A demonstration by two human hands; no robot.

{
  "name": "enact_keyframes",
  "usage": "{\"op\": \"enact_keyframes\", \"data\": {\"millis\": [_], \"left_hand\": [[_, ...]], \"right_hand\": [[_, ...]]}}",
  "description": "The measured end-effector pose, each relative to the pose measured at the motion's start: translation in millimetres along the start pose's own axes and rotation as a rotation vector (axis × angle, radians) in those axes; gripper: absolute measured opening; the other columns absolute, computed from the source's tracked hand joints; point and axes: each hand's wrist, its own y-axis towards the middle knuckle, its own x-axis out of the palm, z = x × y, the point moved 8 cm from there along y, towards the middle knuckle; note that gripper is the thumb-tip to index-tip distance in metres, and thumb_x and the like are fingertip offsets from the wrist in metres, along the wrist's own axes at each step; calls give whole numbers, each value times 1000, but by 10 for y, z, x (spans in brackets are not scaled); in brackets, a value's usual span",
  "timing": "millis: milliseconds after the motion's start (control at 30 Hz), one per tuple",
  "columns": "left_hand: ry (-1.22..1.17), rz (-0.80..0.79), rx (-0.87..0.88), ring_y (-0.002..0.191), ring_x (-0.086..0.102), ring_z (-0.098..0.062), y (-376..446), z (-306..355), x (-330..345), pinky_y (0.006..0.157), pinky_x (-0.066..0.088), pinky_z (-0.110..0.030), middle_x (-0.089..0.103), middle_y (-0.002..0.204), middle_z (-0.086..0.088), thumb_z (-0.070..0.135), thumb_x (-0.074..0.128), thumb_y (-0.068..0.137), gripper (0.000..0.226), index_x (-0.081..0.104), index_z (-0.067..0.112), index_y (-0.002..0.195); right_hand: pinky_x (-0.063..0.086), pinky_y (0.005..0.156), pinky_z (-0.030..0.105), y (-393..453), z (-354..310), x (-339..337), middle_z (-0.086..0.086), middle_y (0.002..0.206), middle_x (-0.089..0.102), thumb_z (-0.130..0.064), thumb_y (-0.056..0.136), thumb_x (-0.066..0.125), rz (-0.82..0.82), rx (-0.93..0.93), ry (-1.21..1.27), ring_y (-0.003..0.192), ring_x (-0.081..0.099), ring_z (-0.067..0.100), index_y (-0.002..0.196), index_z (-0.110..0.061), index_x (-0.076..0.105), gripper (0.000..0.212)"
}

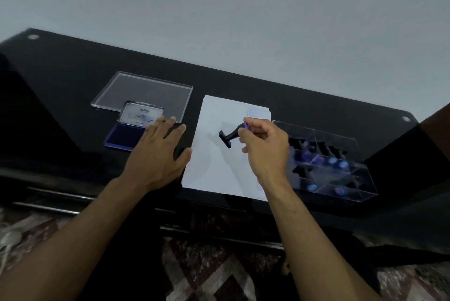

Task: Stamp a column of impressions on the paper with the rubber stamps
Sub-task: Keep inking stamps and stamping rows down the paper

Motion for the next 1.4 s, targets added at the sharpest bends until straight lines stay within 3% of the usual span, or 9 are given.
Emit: {"op": "enact_keyframes", "data": {"millis": [167,300,433,500,667,1033,1300,1400], "left_hand": [[12,57,-84,154,15,-27,-224,-451,-231,125,8,-43,30,162,-7,60,37,95,69,40,22,152],[23,80,-143,153,17,-30,-363,-822,-342,126,9,-45,34,160,-11,64,30,90,77,44,17,150],[23,100,-205,153,17,-31,-480,-1138,-423,125,12,-47,33,161,-12,64,30,90,79,42,16,152],[26,110,-224,152,19,-32,-527,-1262,-454,125,14,-48,34,160,-13,63,31,91,77,42,16,151],[29,115,-266,153,17,-32,-594,-1492,-526,125,14,-49,32,161,-13,60,36,92,76,41,15,152],[45,119,-275,155,12,-29,-540,-1750,-483,126,9,-46,28,163,-11,55,47,98,68,37,18,155],[121,63,-276,154,14,-30,-530,-1834,-353,125,9,-49,29,163,-10,64,22,92,78,38,20,154],[151,72,-276,154,14,-29,-550,-1841,-326,125,11,-50,29,163,-9,63,21,94,76,40,20,153]], "right_hand": [[61,76,42,-124,-146,571,-9,96,72,-19,84,75,-99,-57,-63,87,69,13,102,-31,74,22],[61,75,35,-227,-294,1026,-10,98,69,-20,85,76,-218,-113,-134,83,67,7,107,-30,73,25],[52,76,10,-320,-473,1403,-12,99,64,-19,85,76,-292,-206,-215,82,63,1,115,-26,73,30],[47,76,5,-361,-558,1567,-12,101,62,-18,86,75,-314,-254,-242,85,63,1,116,-25,71,31],[55,86,19,-450,-698,1913,-9,111,62,-17,88,73,-365,-340,-316,91,63,5,120,-23,69,33],[57,88,29,-494,-774,2361,-2,112,65,-15,88,72,-409,-431,-434,94,65,11,116,-19,72,28],[55,94,31,-527,-796,2511,4,117,66,-13,90,70,-472,-456,-516,100,66,15,114,-15,72,25],[52,96,30,-545,-773,2560,5,119,65,-14,92,68,-510,-483,-598,104,64,16,117,-14,71,26]]}}
